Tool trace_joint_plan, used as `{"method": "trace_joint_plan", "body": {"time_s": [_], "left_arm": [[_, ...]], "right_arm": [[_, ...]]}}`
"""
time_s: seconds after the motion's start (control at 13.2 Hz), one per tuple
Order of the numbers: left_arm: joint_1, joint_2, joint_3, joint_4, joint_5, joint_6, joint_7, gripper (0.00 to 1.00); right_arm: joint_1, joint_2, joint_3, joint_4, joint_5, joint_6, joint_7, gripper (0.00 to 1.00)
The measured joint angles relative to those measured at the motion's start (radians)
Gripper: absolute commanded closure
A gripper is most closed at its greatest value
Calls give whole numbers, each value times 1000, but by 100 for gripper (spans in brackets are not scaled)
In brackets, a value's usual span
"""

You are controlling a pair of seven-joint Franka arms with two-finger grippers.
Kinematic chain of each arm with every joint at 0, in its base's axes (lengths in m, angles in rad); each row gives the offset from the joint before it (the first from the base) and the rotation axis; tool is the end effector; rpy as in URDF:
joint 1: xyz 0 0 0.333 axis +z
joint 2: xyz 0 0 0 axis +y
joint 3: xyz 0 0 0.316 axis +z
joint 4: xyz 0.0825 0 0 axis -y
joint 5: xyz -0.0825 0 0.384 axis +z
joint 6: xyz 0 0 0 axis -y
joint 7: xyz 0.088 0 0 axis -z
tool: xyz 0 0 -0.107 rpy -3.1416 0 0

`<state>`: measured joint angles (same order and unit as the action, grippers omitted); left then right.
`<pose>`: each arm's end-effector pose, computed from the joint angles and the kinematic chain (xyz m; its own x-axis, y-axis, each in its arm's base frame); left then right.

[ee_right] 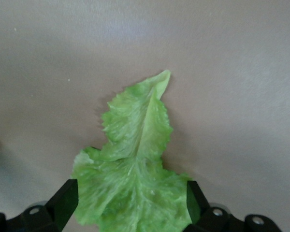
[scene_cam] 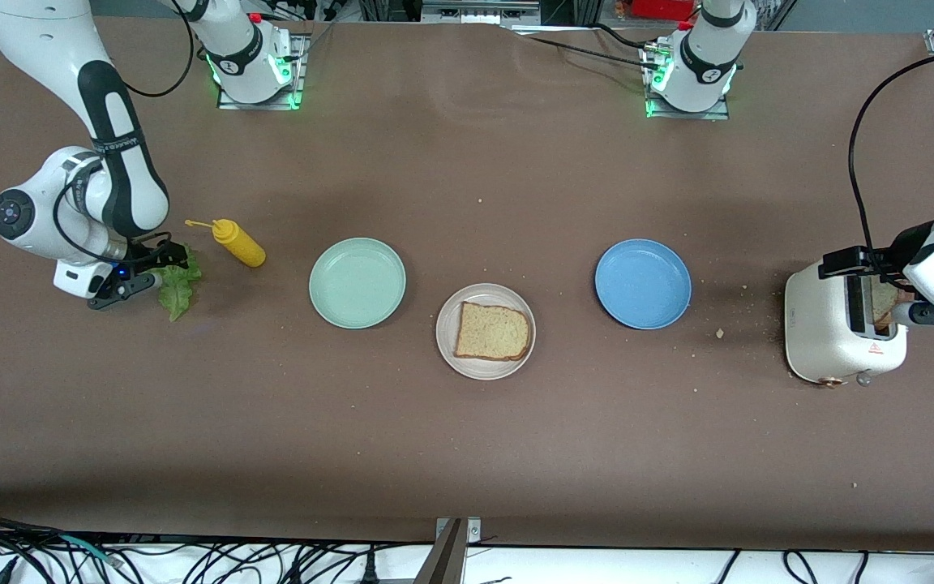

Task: Make sandwich in beige plate with both arms
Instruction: 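Lower the right gripper onto the lettuce leaf and grasp it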

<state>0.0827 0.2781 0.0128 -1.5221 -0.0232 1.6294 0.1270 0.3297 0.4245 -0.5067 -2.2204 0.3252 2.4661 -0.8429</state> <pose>0.6248 0.0566 0.4869 0.9856 -0.0313 -0.1662 -0.0249 -0.9989 0.0405 0.5266 -0.1022 0.1963 0.9062 0.4140 -0.0859 0.4105 -0.9101 -0.0555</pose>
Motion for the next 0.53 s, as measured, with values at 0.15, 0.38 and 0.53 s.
{"method": "trace_joint_plan", "body": {"time_s": [0.15,0.38,0.53], "left_arm": [[0,0,0,0,0,0,0,0],[0,0,0,0,0,0,0,0],[0,0,0,0,0,0,0,0]], "right_arm": [[0,0,4,-4,0,1,7,53],[-4,0,4,-9,0,1,9,100],[-4,0,6,-12,-1,1,9,100]]}}
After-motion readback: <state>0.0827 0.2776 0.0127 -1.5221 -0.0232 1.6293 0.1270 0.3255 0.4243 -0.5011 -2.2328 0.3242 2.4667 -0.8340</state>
